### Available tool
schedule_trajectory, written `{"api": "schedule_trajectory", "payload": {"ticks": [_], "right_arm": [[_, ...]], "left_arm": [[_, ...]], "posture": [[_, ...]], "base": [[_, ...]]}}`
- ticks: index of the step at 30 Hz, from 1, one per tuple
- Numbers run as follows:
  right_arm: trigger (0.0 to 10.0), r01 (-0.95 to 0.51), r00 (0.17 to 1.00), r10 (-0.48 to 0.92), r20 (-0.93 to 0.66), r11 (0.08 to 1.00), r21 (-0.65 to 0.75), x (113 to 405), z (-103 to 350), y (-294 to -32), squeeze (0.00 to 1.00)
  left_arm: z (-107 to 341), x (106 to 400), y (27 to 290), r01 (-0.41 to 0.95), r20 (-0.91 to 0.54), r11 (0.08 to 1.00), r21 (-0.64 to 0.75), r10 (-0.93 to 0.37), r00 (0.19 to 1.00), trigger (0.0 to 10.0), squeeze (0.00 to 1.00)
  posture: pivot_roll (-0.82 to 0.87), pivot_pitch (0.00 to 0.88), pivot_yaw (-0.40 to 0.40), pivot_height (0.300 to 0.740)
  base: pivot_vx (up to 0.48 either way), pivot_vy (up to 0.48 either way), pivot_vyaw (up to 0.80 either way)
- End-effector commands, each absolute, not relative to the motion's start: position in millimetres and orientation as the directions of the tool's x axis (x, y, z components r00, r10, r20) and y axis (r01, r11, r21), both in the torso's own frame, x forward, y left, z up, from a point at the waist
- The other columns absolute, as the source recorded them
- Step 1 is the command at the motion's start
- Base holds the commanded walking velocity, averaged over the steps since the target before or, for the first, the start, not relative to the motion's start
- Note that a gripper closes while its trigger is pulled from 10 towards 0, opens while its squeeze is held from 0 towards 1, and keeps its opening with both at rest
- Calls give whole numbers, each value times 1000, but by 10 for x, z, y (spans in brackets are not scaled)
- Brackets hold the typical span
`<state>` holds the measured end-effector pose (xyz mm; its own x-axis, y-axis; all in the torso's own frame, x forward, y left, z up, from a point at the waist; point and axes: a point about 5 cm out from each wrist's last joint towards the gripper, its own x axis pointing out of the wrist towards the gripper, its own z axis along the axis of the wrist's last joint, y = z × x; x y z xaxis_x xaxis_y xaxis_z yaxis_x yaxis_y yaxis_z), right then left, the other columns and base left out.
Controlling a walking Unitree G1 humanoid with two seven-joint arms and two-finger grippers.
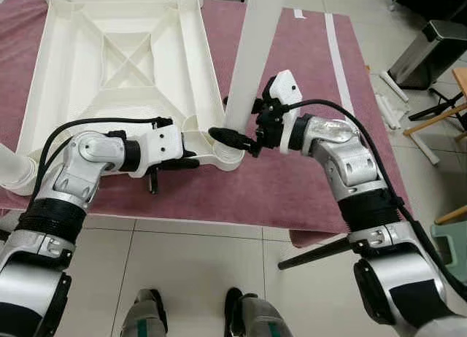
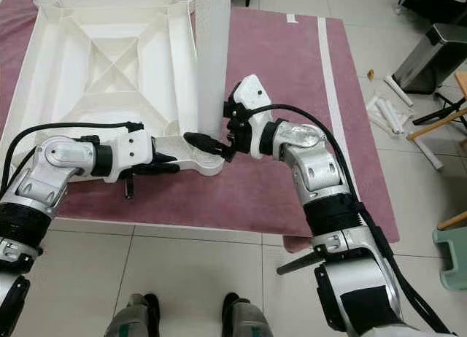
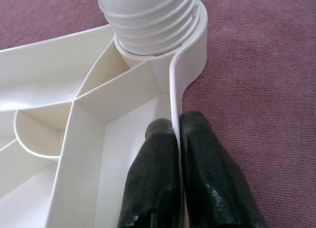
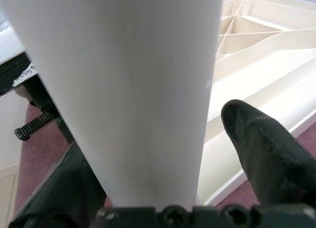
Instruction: Building children table
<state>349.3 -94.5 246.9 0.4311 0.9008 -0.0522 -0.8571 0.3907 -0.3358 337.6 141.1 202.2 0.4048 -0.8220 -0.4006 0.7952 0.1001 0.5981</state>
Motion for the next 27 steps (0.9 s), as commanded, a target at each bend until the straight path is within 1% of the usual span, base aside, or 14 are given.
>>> {"api": "schedule_trajectory", "payload": {"ticks": [1, 4, 7, 8, 11, 12, 16, 17, 18, 21, 22, 24, 25, 27], "right_arm": [[10000, -870, 401, 913, -70, 356, -340, 3497, 2466, -949, 0], [10000, -886, 362, 927, -99, 309, -346, 3524, 2456, -962, 0], [10000, -886, 362, 927, -99, 309, -346, 3524, 2456, -962, 0], [10000, -889, 352, 930, -106, 297, -350, 3524, 2456, -960, 0], [10000, -889, 352, 930, -106, 297, -350, 3524, 2456, -960, 0], [10000, -911, 283, 949, -137, 221, -347, 3456, 2431, -908, 0], [10000, -911, 283, 949, -137, 221, -347, 3456, 2431, -908, 0], [10000, -927, 223, 961, -162, 157, -341, 3403, 2401, -865, 0], [0, -924, 239, 958, -161, 174, -340, 3410, 2361, -806, 0], [0, -924, 239, 958, -161, 174, -340, 3410, 2361, -806, 0], [0, -913, 291, 945, -151, 227, -339, 3442, 2313, -763, 0], [0, -913, 291, 945, -151, 227, -339, 3442, 2313, -763, 0], [0, -891, 365, 921, -137, 303, -337, 3483, 2268, -735, 0], [0, -891, 365, 921, -137, 303, -337, 3483, 2268, -735, 0]], "left_arm": [[2042, 3318, 1397, 787, -383, 78, 612, -841, 381, 0, 0], [2048, 3256, 1414, 790, -393, 50, 611, -847, 357, 0, 0], [2048, 3256, 1414, 790, -393, 50, 611, -847, 357, 0, 0], [2053, 3209, 1426, 794, -400, 30, 607, -852, 338, 0, 0], [2053, 3209, 1426, 794, -400, 30, 607, -852, 338, 0, 0], [2069, 3072, 1453, 805, -420, -29, 592, -864, 278, 0, 0], [2069, 3072, 1453, 805, -420, -29, 592, -864, 278, 0, 0], [2082, 2961, 1465, 811, -436, -76, 580, -870, 231, 0, 0], [2096, 2917, 1452, 816, -425, -72, 574, -878, 221, 0, 0], [2096, 2917, 1452, 816, -425, -72, 574, -878, 221, 0, 0], [2126, 2946, 1424, 814, -390, -26, 580, -886, 250, 0, 0], [2126, 2946, 1424, 814, -390, -26, 580, -886, 250, 0, 0], [2161, 3023, 1395, 805, -350, 39, 593, -887, 301, 0, 0], [2161, 3023, 1395, 805, -350, 39, 593, -887, 301, 0, 0]], "posture": [[98, 205, -28, 740], [99, 203, -30, 740], [99, 203, -30, 740], [100, 201, -32, 740], [100, 201, -32, 740], [103, 193, -43, 740], [103, 193, -43, 740], [105, 190, -45, 740], [108, 191, -49, 740], [108, 191, -49, 740], [108, 194, -49, 740], [108, 194, -49, 740], [106, 196, -48, 740], [106, 196, -48, 740]], "base": [[0, 0, 0], [0, 0, 0], [0, 0, 0], [0, 0, 0], [0, 0, 0], [0, 0, 0], [0, 0, 0], [0, 0, 0], [0, 0, 0], [0, 0, 0], [0, 0, 0], [0, 0, 0], [0, 0, 0], [0, 0, 0]]}}
